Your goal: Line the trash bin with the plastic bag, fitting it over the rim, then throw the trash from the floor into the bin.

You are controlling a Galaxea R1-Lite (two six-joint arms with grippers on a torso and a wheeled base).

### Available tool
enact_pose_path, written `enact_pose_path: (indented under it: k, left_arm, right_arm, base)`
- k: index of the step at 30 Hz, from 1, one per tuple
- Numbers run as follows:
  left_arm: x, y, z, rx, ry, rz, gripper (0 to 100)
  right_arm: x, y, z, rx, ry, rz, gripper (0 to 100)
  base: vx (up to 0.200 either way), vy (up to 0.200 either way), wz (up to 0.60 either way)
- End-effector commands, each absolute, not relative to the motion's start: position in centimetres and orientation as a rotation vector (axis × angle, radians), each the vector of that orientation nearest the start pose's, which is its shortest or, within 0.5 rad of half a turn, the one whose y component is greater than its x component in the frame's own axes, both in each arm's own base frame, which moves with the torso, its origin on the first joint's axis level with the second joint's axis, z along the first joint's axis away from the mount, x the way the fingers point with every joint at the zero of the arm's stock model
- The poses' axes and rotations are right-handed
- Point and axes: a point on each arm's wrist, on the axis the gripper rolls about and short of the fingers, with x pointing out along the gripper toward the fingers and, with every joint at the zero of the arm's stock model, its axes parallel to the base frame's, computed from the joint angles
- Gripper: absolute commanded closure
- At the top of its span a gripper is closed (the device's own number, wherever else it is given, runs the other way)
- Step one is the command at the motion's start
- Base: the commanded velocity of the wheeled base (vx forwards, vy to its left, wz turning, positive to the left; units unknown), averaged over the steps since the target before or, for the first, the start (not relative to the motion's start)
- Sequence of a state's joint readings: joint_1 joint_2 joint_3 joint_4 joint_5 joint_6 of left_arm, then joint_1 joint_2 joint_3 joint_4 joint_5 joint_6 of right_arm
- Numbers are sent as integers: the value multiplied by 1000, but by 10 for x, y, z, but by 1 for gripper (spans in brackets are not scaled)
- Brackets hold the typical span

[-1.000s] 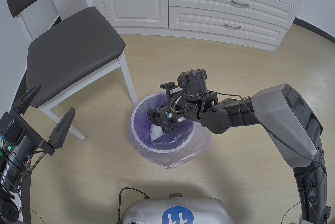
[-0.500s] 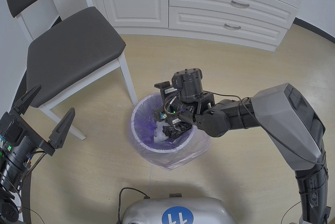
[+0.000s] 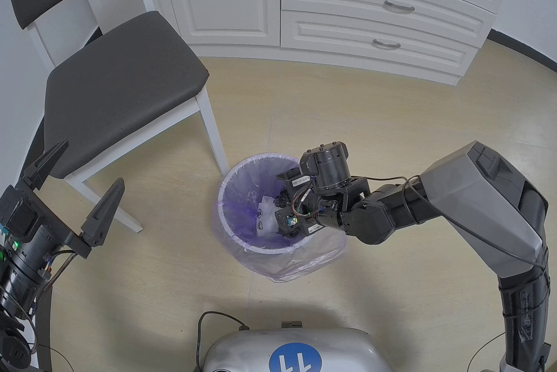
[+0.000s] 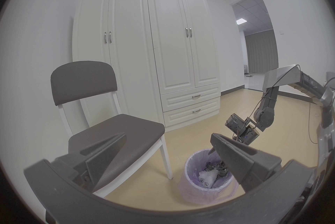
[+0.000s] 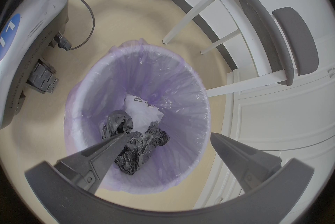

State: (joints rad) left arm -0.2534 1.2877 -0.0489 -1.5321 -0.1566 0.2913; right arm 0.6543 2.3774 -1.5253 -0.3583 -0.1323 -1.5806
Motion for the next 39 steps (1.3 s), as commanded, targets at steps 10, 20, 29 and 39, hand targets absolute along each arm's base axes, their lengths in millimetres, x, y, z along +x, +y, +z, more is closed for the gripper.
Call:
enact_pose_path:
  k: [10,20,29,39]
  left_arm:
    - [138,-39,176,272,-345,-359,0]
    - [139,-39,175,272,-339,-361,0]
    - [137,-40,173,278,-333,-366,0]
    - [136,-39,175,277,-346,-365,0]
  right_arm:
    - [409,313,48,-1694,-66,762,0]
    - [417,318,62,-1671,-113,712,0]
    - [393,297,116,-1660,-134,685,0]
    - [362,270,101,-1716,-8,768,0]
  base:
    - [0,0,0]
    - [0,0,0]
    - [0,0,0]
    - [0,0,0]
